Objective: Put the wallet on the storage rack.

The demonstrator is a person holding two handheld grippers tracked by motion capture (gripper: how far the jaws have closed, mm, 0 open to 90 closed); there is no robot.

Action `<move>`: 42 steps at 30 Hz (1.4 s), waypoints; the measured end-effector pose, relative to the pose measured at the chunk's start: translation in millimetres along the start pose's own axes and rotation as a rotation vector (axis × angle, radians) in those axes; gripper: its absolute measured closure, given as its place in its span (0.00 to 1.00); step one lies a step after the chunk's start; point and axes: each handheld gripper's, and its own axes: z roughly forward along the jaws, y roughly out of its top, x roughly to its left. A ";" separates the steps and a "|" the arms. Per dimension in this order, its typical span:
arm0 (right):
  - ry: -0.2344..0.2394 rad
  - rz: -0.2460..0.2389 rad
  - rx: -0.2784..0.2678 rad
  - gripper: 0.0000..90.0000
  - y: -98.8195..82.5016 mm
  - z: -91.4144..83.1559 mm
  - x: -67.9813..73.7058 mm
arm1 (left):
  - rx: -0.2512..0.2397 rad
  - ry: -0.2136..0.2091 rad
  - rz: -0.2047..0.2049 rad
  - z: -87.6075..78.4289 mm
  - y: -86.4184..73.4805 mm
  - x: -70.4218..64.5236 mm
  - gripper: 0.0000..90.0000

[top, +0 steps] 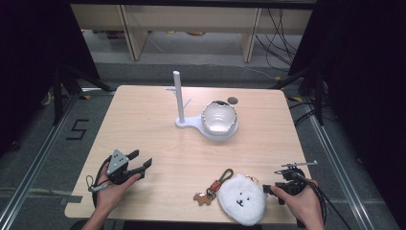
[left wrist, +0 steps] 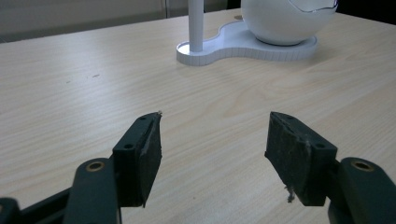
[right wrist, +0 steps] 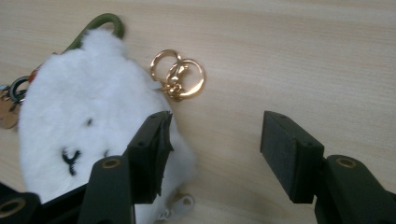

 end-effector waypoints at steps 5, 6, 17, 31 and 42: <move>0.039 -0.075 0.039 0.53 3.8 -4.3 0.6 | 0.025 0.003 0.003 2.4 0.0 -0.2 0.39; 0.054 -0.041 0.040 0.53 3.6 -4.8 5.8 | 0.028 0.002 0.001 2.8 0.0 -0.6 0.39; 0.066 -0.186 0.191 0.46 14.5 9.3 24.7 | 0.033 -0.008 0.011 3.5 -2.7 -2.4 0.39; 0.098 -0.348 0.313 0.41 31.1 22.9 32.0 | 0.048 -0.013 0.014 4.5 -4.2 -3.5 0.39; 0.117 -0.380 0.379 0.42 38.7 39.4 33.5 | 0.047 -0.013 0.017 4.3 -4.5 -4.2 0.39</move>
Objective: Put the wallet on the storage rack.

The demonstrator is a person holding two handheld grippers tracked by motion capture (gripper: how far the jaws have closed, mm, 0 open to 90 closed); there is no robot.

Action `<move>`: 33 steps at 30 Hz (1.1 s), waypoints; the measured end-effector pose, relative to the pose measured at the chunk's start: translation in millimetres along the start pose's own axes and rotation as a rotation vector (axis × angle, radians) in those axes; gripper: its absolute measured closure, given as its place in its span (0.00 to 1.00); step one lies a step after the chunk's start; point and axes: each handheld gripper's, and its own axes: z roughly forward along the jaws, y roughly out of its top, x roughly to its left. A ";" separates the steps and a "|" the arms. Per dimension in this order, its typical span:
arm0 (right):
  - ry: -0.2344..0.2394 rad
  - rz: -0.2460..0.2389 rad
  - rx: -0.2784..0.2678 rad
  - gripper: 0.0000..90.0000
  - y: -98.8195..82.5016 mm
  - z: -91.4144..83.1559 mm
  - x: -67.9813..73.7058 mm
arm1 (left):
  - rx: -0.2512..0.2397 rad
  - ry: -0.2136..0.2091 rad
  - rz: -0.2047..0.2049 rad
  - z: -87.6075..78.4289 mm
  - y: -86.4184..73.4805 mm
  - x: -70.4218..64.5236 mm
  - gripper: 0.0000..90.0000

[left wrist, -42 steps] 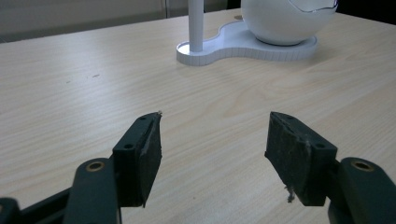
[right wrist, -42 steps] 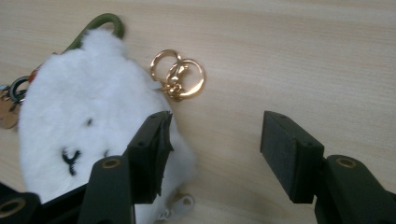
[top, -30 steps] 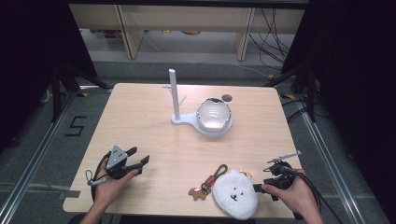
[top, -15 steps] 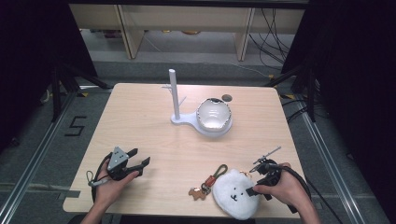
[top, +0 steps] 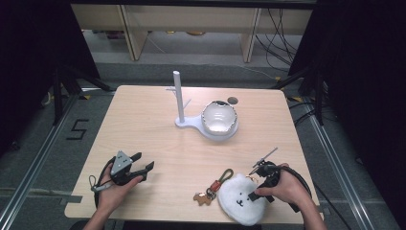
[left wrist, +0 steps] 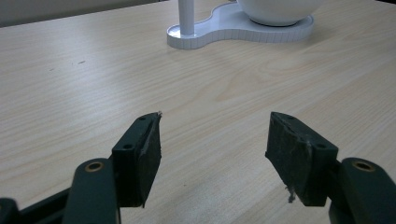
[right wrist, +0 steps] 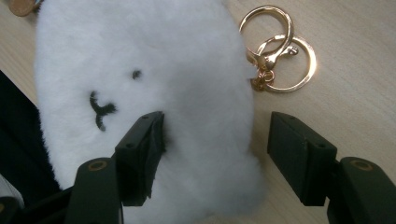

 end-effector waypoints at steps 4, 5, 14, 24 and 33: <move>0.007 0.017 0.005 0.51 0.6 3.7 0.2 | -0.008 -0.005 -0.003 0.6 -0.3 0.3 0.39; 0.019 0.007 0.008 0.55 1.1 3.2 -0.4 | -0.003 0.000 -0.001 0.2 -0.1 0.0 0.39; 0.035 0.001 -0.018 0.88 -0.9 -3.1 -0.4 | 0.004 0.001 0.001 0.0 0.2 -0.4 0.39; -0.044 -0.076 -0.071 0.90 0.7 -30.5 8.4 | -0.012 -0.008 -0.011 1.1 -0.3 -0.2 0.39; -0.113 -0.081 -0.075 0.91 7.5 -62.1 16.9 | 0.001 0.001 -0.003 -0.1 0.1 -0.1 0.39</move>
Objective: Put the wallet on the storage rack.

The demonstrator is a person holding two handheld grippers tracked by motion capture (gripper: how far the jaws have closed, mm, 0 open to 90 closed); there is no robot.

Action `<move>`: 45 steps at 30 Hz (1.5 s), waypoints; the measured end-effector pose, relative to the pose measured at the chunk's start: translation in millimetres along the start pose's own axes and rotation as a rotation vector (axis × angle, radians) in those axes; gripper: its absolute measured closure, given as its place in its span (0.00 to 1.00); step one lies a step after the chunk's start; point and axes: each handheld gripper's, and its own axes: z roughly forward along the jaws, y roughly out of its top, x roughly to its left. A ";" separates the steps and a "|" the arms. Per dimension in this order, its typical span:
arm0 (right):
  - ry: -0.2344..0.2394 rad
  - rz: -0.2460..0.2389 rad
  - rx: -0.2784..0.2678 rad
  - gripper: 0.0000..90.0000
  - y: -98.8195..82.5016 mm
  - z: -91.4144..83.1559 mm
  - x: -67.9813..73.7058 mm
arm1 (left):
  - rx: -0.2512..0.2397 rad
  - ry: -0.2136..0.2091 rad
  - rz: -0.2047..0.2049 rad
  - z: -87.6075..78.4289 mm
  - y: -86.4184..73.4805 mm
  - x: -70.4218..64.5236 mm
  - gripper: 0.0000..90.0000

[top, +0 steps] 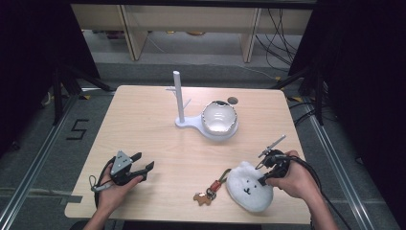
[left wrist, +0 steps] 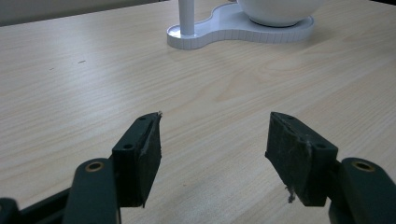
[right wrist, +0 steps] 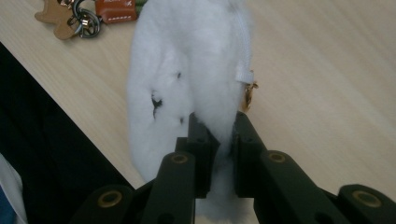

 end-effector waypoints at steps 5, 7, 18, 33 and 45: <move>-0.045 -0.019 -0.010 0.91 7.8 -19.3 -6.0 | -0.009 -0.006 -0.003 0.7 -0.4 0.3 0.39; -0.055 -0.010 -0.010 0.91 10.9 -25.0 -7.2 | -0.008 -0.001 -0.003 0.4 -0.3 -0.2 0.39; -0.117 -0.046 -0.037 0.91 32.5 -50.7 -19.9 | -0.011 -0.006 -0.004 0.4 -0.5 0.1 0.39; -0.144 -0.079 -0.060 0.91 67.8 -62.9 -22.8 | -0.005 0.000 -0.001 -0.5 -0.4 -0.4 0.39; -0.167 -0.131 -0.046 0.91 104.2 -62.3 -28.0 | -0.007 -0.001 -0.003 -0.8 -0.5 0.0 0.39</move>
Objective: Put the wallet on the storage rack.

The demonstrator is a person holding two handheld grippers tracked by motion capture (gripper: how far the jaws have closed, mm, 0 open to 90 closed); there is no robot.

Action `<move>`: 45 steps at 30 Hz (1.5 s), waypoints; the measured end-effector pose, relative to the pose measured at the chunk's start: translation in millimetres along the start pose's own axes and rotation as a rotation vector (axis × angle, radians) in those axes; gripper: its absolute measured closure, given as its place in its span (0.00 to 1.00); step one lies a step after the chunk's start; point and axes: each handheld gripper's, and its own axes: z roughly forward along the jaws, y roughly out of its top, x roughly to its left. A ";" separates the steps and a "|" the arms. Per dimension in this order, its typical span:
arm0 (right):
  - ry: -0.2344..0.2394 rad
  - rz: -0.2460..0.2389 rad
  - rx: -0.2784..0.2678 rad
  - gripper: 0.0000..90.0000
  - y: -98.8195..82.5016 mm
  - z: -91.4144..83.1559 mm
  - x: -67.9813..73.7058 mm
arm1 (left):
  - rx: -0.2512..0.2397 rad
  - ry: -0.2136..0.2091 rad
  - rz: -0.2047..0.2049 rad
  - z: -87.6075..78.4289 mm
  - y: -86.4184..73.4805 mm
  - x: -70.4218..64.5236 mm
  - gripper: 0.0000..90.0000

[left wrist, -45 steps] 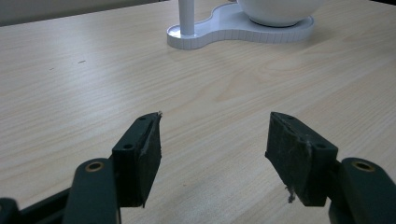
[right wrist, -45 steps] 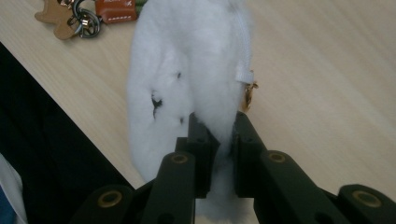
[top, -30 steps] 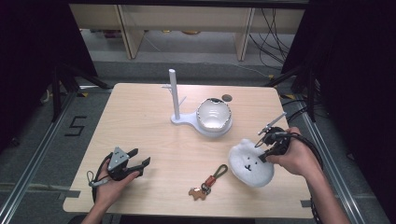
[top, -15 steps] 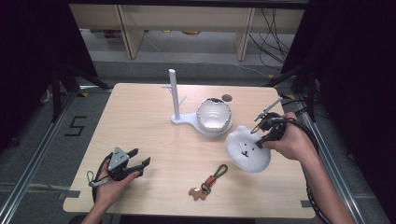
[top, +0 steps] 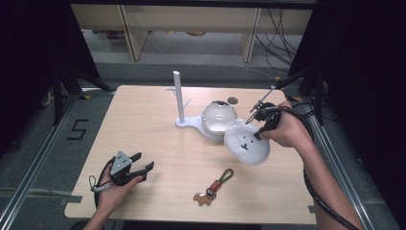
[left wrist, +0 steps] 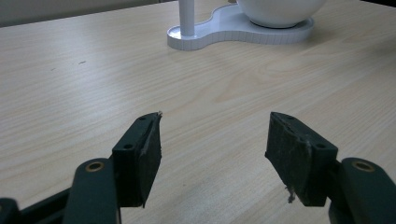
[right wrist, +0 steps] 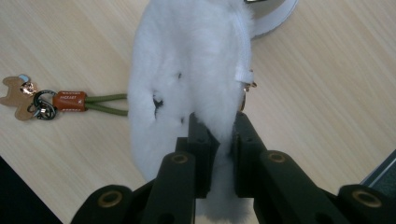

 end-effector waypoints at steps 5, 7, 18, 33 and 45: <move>-0.009 -0.010 0.000 0.91 12.3 0.5 -4.4 | 0.000 0.000 -0.002 -0.2 0.0 0.2 0.39; -0.012 -0.016 -0.002 0.91 16.5 0.5 -6.5 | 0.000 0.000 -0.002 -0.3 -0.1 0.1 0.39; -0.026 -0.014 -0.003 0.91 34.6 3.2 -14.0 | -0.001 0.001 -0.003 -0.3 -0.1 0.0 0.39; -0.034 -0.031 -0.023 0.91 56.5 1.5 -17.3 | -0.001 0.001 -0.003 -0.3 -0.1 0.1 0.39; -0.029 -0.040 -0.037 0.91 75.1 3.7 -18.1 | -0.004 -0.001 -0.010 -0.9 -0.3 0.8 0.39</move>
